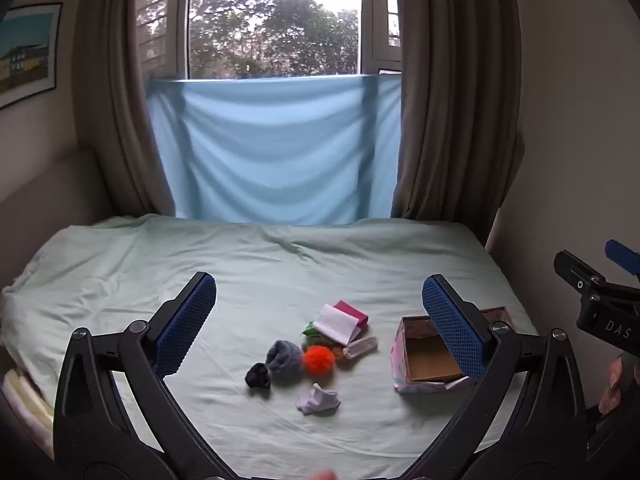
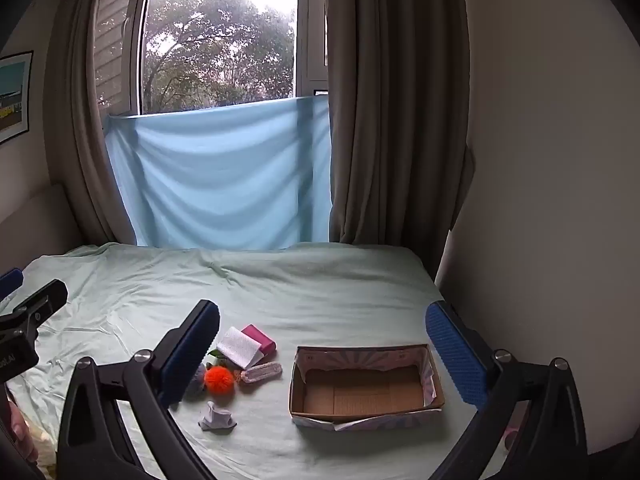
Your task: Organize soft objects
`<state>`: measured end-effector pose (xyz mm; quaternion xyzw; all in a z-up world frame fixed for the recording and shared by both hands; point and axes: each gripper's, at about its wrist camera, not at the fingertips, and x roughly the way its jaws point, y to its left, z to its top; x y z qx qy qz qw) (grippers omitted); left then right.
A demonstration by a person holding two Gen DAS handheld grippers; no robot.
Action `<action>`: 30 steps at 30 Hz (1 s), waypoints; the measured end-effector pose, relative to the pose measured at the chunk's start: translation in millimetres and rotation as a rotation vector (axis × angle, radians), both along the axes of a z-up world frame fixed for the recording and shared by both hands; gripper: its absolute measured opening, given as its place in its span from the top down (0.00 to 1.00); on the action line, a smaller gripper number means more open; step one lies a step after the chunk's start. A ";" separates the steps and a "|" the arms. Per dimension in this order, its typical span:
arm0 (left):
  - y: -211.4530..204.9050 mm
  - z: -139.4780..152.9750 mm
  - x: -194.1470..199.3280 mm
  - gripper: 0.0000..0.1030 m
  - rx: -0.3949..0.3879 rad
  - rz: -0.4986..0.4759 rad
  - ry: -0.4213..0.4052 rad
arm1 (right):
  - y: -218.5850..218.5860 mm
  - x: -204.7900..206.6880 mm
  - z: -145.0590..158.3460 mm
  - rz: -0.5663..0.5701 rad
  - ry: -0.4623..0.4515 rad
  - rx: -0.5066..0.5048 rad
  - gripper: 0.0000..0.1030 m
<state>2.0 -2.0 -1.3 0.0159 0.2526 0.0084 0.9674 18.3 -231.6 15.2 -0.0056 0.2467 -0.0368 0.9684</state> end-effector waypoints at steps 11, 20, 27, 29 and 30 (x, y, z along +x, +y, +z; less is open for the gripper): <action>-3.8 -2.0 -3.8 0.01 -0.044 -0.030 -0.020 | 2.1 1.0 -0.8 -0.008 -0.005 -0.028 0.00; -1.5 -0.3 -7.7 0.01 -0.051 -0.022 -0.029 | 2.1 1.1 -2.5 -0.002 -0.004 -0.017 0.00; 0.9 0.0 -11.5 0.01 -0.082 -0.033 -0.028 | -3.5 -1.4 -3.3 0.002 -0.006 -0.014 0.00; 1.5 0.2 -12.6 0.01 -0.085 -0.029 -0.030 | -2.8 -1.6 -3.1 0.001 -0.006 -0.014 0.00; 1.3 0.6 -12.7 0.01 -0.083 -0.026 -0.031 | -2.2 -1.7 -3.1 0.000 -0.005 -0.015 0.00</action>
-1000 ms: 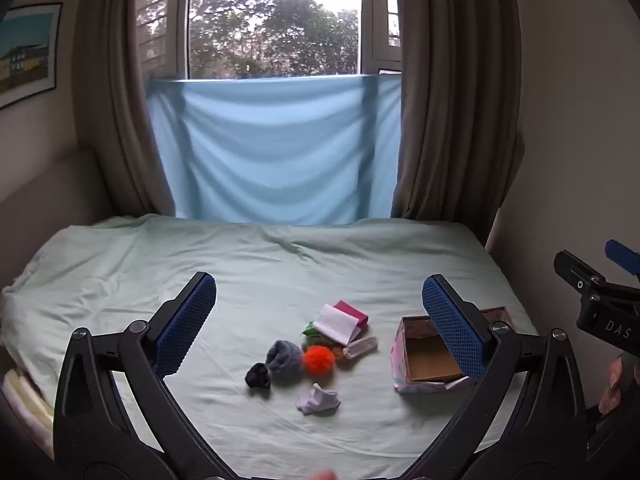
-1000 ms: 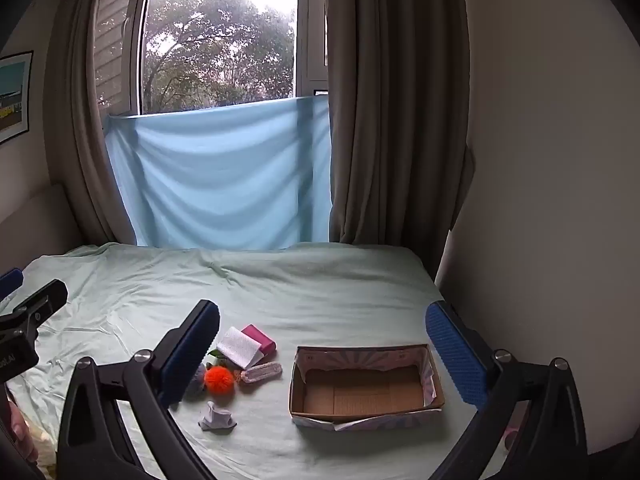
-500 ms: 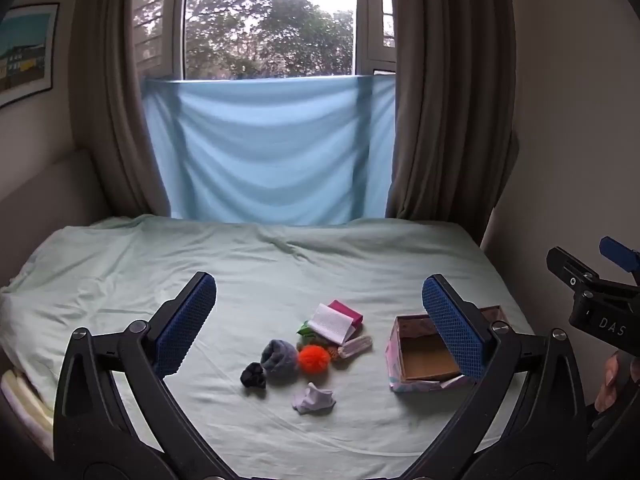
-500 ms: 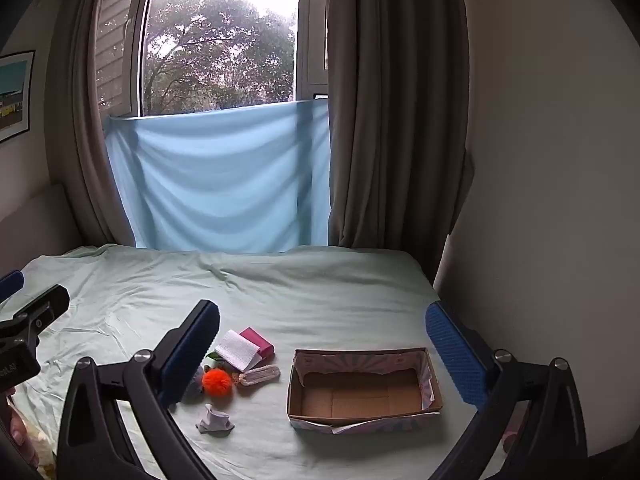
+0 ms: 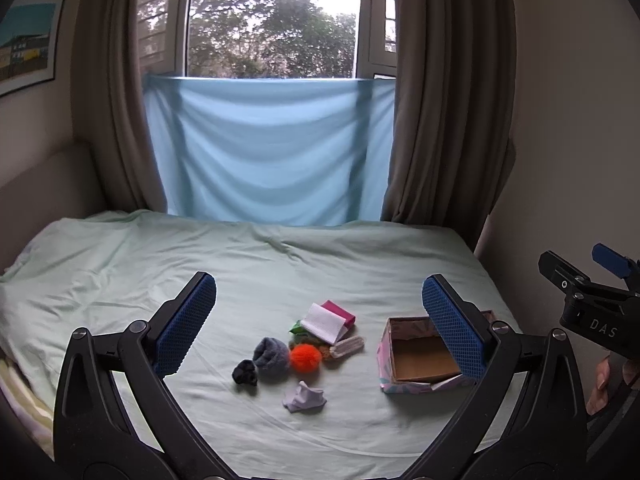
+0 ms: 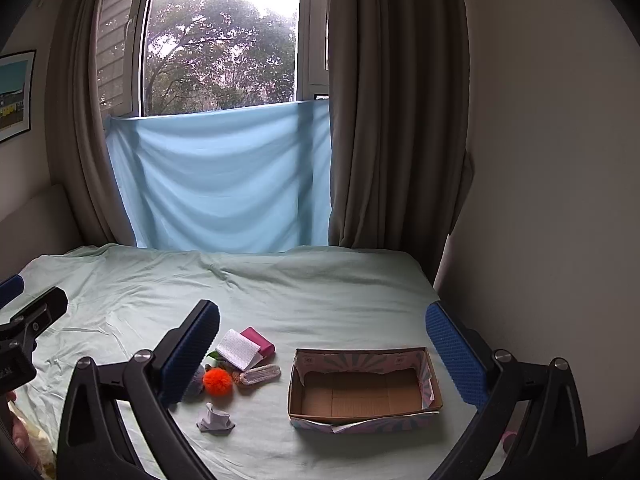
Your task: Organize soft objects
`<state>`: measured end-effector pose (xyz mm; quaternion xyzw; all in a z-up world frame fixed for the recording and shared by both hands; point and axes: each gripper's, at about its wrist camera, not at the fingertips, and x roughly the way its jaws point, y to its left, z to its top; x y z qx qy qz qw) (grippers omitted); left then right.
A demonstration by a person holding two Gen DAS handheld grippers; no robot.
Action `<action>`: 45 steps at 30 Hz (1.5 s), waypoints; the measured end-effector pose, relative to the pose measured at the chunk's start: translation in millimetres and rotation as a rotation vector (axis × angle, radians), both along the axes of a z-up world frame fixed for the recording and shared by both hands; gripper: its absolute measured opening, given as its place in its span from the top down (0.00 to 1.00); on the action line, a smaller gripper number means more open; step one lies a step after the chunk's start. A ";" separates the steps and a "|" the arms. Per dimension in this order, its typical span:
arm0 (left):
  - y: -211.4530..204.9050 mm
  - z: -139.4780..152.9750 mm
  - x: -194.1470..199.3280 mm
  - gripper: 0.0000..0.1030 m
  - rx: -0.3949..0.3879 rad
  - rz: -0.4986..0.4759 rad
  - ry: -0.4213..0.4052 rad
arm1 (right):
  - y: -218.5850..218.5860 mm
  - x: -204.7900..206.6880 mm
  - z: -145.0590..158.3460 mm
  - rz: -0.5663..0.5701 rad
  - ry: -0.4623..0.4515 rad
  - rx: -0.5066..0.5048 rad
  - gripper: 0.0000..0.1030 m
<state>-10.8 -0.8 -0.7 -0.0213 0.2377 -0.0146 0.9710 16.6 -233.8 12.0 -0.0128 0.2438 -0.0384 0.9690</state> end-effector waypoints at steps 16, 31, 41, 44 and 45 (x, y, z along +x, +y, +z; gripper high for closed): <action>0.1 0.6 -1.9 0.01 0.023 0.021 -0.006 | -3.4 -1.7 3.4 0.004 0.004 0.014 0.00; -0.4 -1.9 -0.1 0.01 0.032 0.018 -0.003 | -2.1 -2.6 2.6 0.002 0.005 0.015 0.00; -1.6 -2.4 0.3 0.01 0.032 0.018 -0.001 | -1.5 -3.4 1.9 0.000 0.006 0.017 0.00; -1.7 -2.3 0.1 0.01 0.032 0.018 -0.001 | -1.0 -4.1 1.3 0.001 0.004 0.014 0.00; -1.7 -2.3 0.1 0.01 0.032 0.017 -0.001 | -0.3 -3.6 0.9 0.002 0.005 0.011 0.00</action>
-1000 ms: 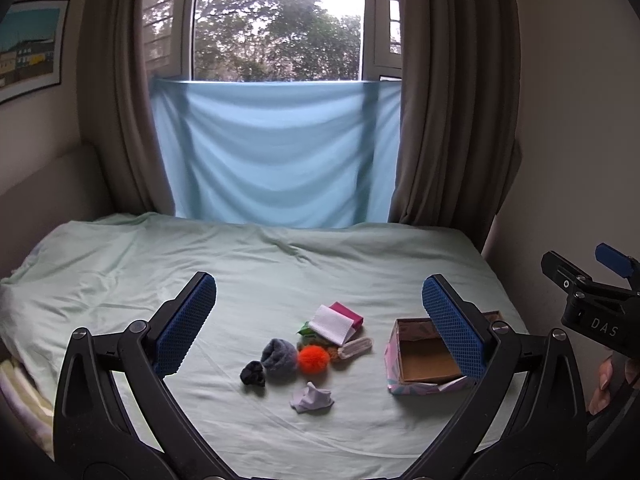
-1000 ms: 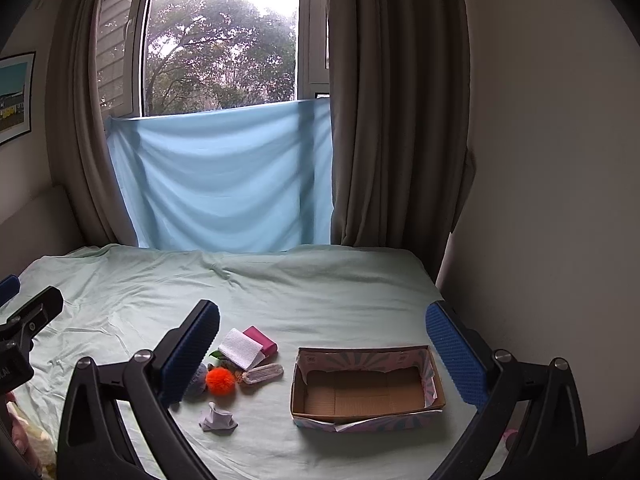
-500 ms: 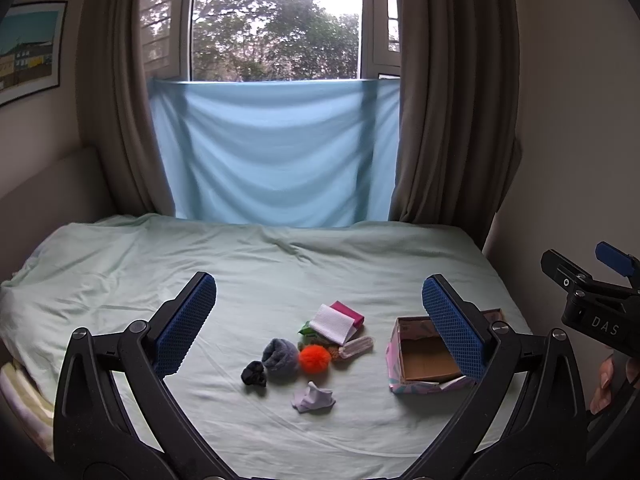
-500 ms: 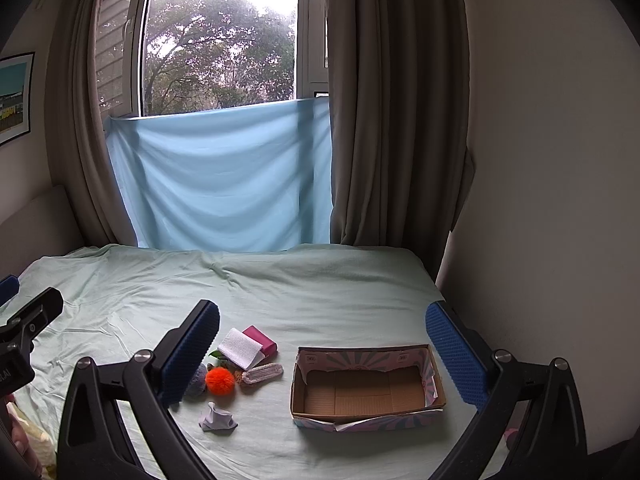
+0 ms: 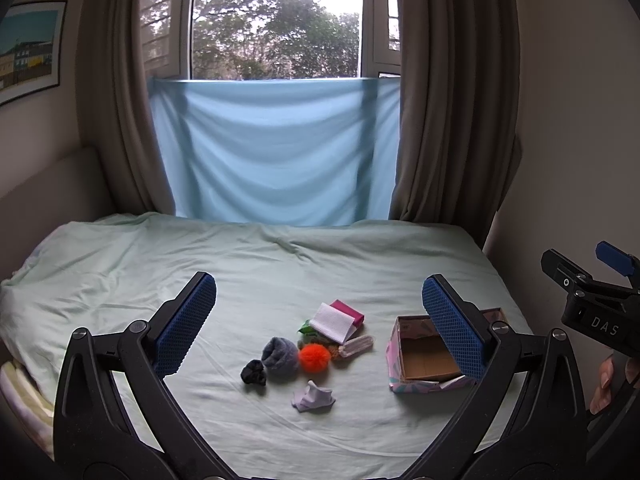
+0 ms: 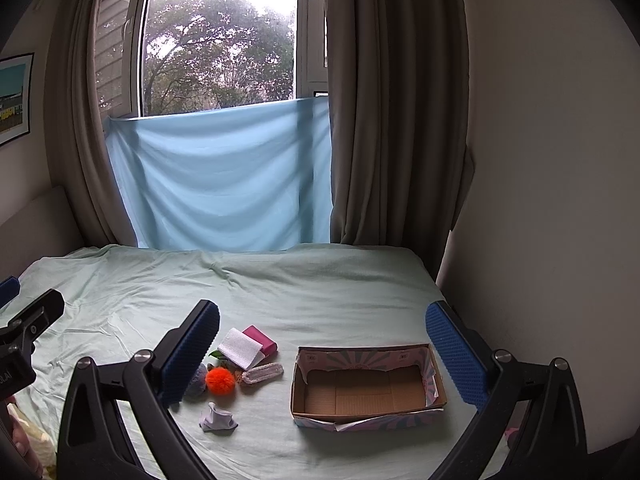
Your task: Organize soft objects
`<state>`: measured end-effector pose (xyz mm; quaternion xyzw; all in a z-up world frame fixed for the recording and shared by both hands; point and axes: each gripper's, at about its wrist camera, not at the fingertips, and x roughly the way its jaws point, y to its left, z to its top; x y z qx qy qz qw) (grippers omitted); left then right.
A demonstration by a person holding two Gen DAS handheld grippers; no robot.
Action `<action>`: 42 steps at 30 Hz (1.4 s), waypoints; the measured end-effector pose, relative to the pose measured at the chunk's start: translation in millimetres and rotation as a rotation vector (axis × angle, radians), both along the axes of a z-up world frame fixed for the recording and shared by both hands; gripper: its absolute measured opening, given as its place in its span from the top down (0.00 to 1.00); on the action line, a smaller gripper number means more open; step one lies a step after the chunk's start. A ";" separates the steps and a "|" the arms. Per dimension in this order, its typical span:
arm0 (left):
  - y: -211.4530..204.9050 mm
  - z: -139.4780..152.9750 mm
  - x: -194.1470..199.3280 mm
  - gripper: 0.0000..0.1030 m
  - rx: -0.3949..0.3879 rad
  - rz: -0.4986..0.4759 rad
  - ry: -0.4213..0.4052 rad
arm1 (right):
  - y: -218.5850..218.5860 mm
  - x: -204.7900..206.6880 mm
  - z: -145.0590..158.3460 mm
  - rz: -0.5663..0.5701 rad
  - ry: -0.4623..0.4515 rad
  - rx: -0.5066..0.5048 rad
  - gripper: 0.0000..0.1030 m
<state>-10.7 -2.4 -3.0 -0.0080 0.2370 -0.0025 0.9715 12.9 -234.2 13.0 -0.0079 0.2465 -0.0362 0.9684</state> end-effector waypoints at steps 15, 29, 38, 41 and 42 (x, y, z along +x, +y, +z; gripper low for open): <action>-2.5 -2.0 -2.6 0.01 -0.010 0.006 0.013 | 3.7 -0.1 -1.0 0.007 0.010 -0.006 0.00; -0.6 -4.2 4.3 0.01 -0.011 0.039 0.062 | 2.2 4.1 -2.7 0.021 0.036 -0.004 0.00; 33.7 -49.8 17.6 0.01 0.015 0.023 0.140 | 23.4 16.7 -37.6 0.083 0.108 0.004 0.00; 54.5 -71.3 33.6 0.01 0.023 -0.028 0.171 | 39.5 20.1 -55.6 0.082 0.145 0.026 0.00; 59.3 -76.9 38.4 0.01 0.023 -0.041 0.179 | 47.7 21.5 -63.2 0.079 0.158 0.033 0.00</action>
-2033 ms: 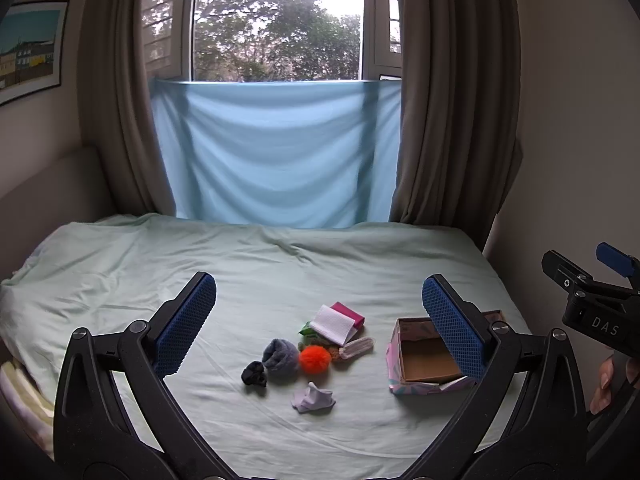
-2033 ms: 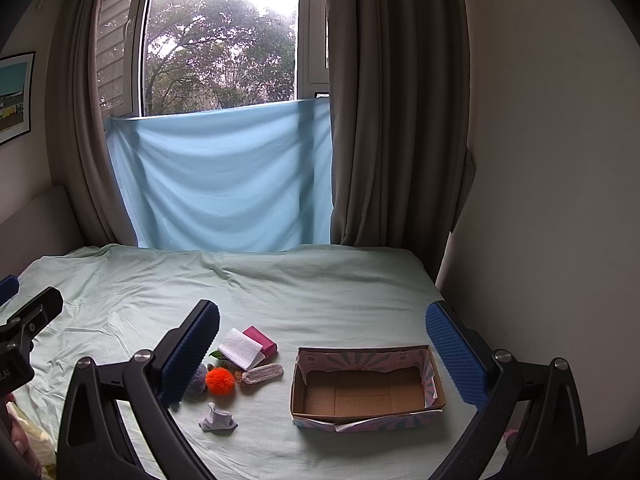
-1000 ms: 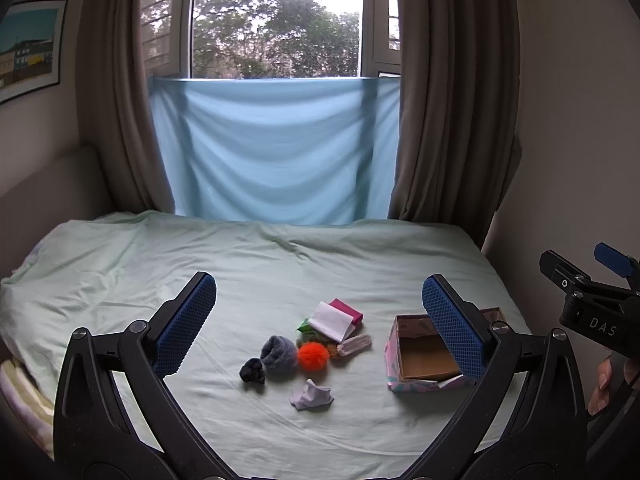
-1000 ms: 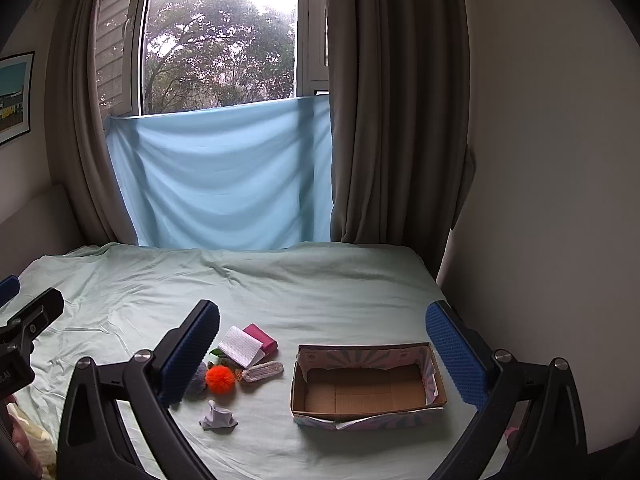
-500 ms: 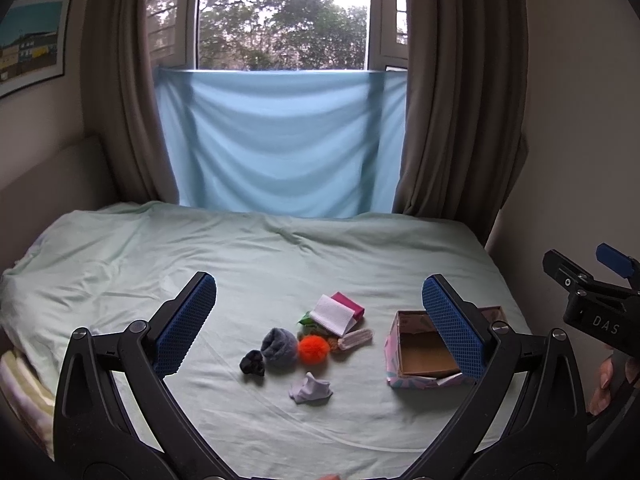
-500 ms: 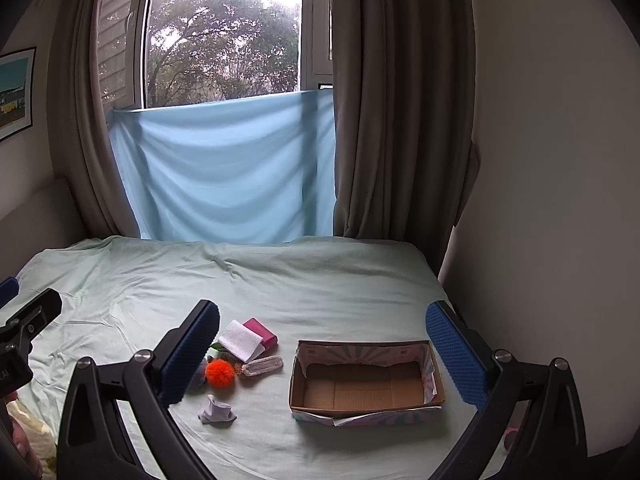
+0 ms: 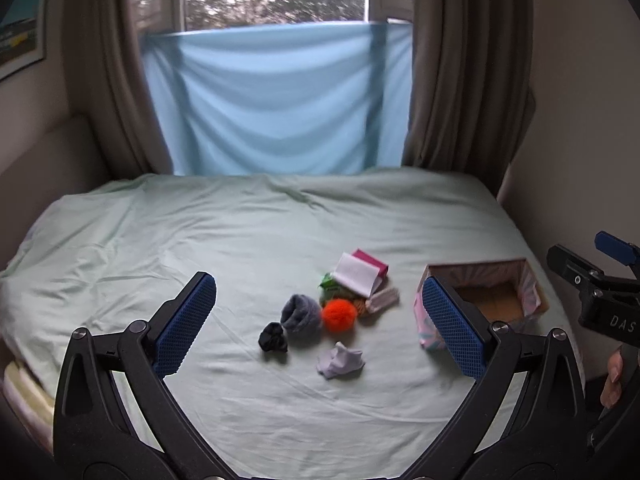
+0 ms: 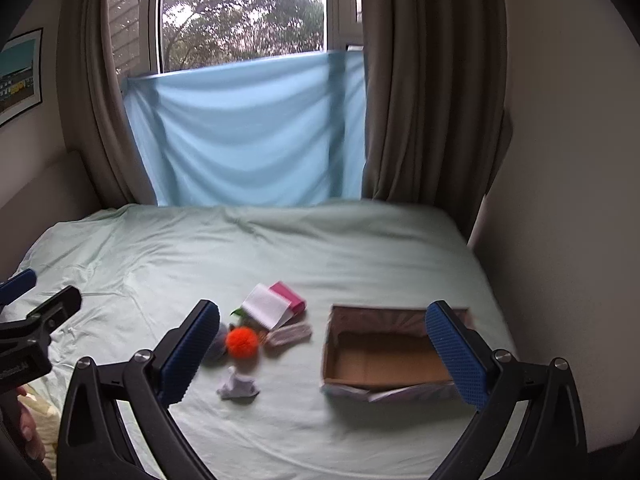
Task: Organize soft objects
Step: 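Grasp the grey fuzzy sock with the left gripper while the right grasps the grey cloth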
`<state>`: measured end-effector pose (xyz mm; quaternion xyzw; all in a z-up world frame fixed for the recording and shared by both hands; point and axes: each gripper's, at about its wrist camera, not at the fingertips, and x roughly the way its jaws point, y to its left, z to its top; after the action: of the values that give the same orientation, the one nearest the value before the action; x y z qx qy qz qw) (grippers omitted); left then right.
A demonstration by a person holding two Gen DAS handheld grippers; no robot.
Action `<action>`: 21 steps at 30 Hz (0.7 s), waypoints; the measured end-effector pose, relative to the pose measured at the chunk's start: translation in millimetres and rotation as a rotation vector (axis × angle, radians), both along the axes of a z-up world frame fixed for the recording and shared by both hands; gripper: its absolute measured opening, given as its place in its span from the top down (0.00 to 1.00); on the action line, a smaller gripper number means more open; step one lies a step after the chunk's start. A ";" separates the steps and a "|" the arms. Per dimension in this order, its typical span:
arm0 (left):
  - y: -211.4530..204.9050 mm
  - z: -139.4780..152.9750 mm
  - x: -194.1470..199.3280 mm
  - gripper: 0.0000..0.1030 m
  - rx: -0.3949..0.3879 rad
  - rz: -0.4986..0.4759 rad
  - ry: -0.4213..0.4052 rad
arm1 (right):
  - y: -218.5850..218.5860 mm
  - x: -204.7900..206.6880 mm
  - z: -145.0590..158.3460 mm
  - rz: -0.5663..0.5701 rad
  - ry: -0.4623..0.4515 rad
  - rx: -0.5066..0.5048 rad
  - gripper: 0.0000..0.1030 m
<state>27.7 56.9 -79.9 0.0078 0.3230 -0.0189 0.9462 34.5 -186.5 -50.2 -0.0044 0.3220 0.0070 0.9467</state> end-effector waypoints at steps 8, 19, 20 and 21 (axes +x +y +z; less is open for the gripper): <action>50.9 -77.8 65.0 0.01 -0.002 -0.141 0.108 | 52.0 20.9 -69.0 -0.060 0.114 0.051 0.00; 68.9 -238.4 162.1 0.01 0.043 -0.301 0.229 | 109.0 60.2 -210.0 -0.144 0.212 0.105 0.00; 68.4 -252.7 169.7 0.01 0.039 -0.314 0.241 | 113.5 63.5 -222.8 -0.148 0.224 0.106 0.00; 67.4 -265.9 176.2 0.01 0.036 -0.327 0.252 | 118.0 67.9 -240.0 -0.150 0.239 0.110 0.01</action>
<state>203.9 124.3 -345.9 0.0745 0.4338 -0.1675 0.8822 102.4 -68.5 -290.2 0.0725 0.4309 -0.0457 0.8983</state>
